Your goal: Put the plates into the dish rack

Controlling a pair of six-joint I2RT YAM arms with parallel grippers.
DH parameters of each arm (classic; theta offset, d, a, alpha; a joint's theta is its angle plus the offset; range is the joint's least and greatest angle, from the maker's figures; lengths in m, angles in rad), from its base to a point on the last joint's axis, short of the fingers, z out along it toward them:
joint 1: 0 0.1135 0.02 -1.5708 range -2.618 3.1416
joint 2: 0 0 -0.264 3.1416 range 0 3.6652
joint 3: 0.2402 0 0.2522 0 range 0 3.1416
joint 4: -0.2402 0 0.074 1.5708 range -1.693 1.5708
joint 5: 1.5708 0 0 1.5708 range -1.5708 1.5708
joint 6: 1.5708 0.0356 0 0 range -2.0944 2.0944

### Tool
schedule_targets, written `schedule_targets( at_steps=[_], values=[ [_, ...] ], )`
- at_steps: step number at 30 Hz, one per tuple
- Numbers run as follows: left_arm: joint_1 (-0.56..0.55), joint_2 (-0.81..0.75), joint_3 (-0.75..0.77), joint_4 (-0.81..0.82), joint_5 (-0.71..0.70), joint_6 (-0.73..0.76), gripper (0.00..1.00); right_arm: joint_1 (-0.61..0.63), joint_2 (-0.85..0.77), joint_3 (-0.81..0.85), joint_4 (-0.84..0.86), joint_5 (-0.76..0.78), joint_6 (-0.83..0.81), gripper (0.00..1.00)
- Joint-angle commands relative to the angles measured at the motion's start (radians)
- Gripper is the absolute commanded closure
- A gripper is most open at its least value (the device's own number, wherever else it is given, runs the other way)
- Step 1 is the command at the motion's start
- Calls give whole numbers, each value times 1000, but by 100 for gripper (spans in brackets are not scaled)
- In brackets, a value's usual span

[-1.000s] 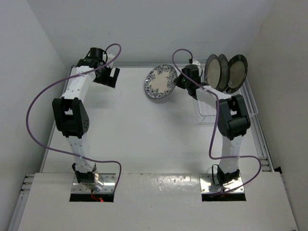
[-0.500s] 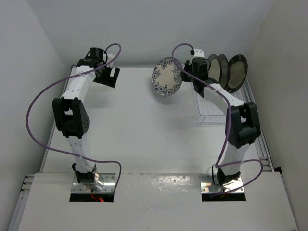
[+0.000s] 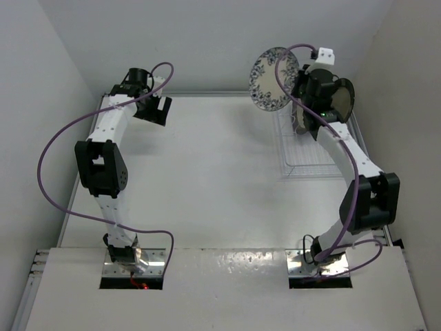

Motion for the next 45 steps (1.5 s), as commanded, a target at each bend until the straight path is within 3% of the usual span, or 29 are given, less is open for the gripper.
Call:
schedule_targets(
  at_steps=[1,7,23,27,33,45],
  values=[
    [6,-40,37,0,20,6,1,-56,-106,6,220,105,-51,100],
    [6,-40,37,0,20,6,1,-110,-158,-23,235,174,-157,100],
    [6,-31,37,0,20,6,1,-83,-90,-83,301,255,-303,100],
    [6,-31,37,0,20,6,1,-18,-65,-68,340,274,-507,100],
    [6,-31,37,0,20,6,1,62,10,-69,453,350,-665,100],
    [6,-31,37,0,20,6,1,68,55,-25,456,401,-596,100]
  ],
)
